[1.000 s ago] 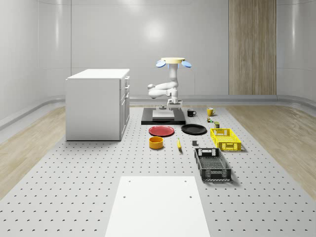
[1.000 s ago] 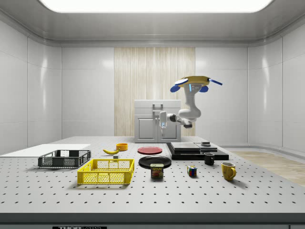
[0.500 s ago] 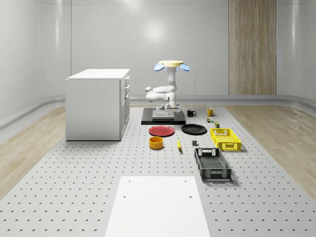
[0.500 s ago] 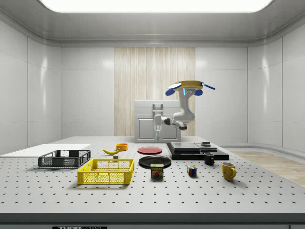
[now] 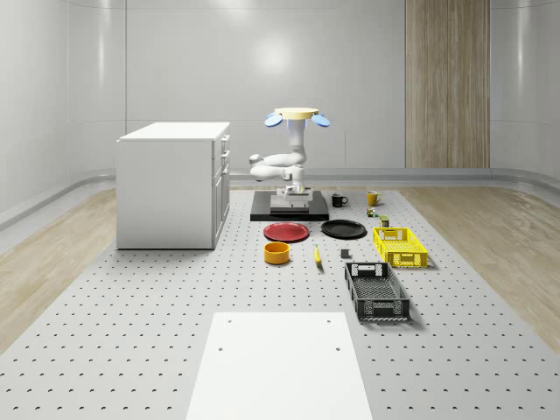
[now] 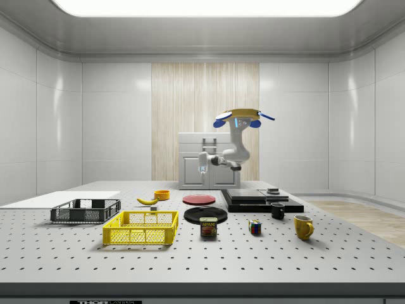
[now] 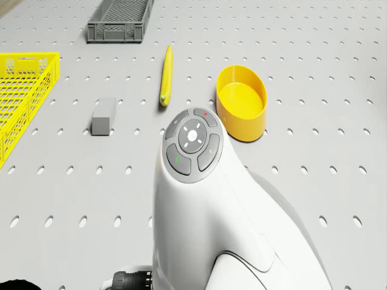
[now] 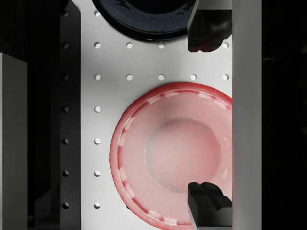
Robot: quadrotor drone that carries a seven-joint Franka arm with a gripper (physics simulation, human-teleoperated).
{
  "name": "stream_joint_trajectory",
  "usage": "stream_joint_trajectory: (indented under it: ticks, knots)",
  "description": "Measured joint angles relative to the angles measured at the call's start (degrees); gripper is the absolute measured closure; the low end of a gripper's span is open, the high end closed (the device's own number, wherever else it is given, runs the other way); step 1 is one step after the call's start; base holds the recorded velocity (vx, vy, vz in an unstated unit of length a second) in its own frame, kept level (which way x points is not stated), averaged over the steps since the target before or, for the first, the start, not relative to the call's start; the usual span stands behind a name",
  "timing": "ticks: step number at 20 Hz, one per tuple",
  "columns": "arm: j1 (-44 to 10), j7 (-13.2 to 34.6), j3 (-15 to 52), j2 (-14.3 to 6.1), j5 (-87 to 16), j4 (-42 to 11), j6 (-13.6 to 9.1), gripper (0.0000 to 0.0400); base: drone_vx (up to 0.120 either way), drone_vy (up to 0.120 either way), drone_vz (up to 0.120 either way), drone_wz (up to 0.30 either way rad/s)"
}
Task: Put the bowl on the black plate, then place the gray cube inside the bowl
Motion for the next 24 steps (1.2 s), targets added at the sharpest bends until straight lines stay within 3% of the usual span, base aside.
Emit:
stream_joint_trajectory:
  ticks: [6,10,13,19,24]
  knots:
    - [-0.24,0.21,0.19,-1.00,0.44,0.05,0.93,0.0000,0.120,-0.120,0.000,0.000]
    - [-0.40,0.35,0.31,-1.62,0.71,0.08,1.51,0.0000,0.120,-0.010,0.000,0.000]
    - [-0.50,0.44,0.40,-2.07,0.90,0.11,1.93,0.0000,0.120,-0.120,0.000,0.000]
    - [-0.71,0.61,0.55,-2.93,1.27,0.15,2.73,0.0000,0.120,0.000,-0.093,0.000]
    - [-0.86,0.74,0.67,-3.60,1.55,0.18,3.35,0.0000,0.120,0.000,-0.008,0.000]
